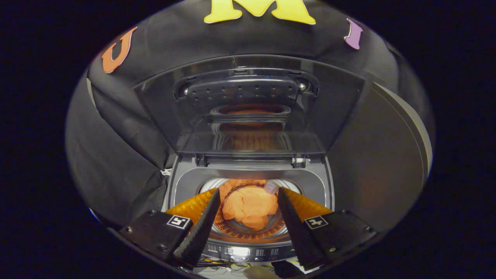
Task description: Put the clothes into the washing machine and then close the washing machine lid.
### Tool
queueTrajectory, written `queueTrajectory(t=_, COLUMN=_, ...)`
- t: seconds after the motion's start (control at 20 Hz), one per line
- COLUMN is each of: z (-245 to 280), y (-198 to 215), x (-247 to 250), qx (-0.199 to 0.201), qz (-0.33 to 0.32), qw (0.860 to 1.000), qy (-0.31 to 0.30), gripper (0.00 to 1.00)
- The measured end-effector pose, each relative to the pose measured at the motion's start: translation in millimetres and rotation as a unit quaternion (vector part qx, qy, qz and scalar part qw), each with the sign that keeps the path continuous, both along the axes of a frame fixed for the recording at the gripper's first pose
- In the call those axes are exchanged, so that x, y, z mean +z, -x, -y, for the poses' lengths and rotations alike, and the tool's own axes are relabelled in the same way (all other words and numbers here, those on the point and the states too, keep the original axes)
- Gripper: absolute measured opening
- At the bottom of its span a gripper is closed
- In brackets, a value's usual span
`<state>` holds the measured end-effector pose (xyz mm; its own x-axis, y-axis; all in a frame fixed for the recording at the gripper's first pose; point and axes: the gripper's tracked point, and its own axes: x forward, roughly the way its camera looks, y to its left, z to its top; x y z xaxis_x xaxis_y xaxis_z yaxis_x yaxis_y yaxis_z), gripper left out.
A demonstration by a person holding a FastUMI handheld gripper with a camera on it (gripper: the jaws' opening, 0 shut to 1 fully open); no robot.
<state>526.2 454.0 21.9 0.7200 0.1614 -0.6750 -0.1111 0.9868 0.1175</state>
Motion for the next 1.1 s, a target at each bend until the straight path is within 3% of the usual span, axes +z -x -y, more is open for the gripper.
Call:
queueTrajectory(t=0.3, z=4.0, y=5.7, x=14.2, qx=0.007, qz=0.018, qw=1.0, qy=0.004, gripper=0.92)
queueTrajectory(t=0.75, z=6.6, y=-7.4, x=103.5, qx=0.027, qz=0.131, qw=0.991, qy=0.009, gripper=0.93)
queueTrajectory(t=1.1, z=12.5, y=-37.6, x=156.9, qx=0.009, qz=0.168, qw=0.986, qy=0.0, gripper=0.93)
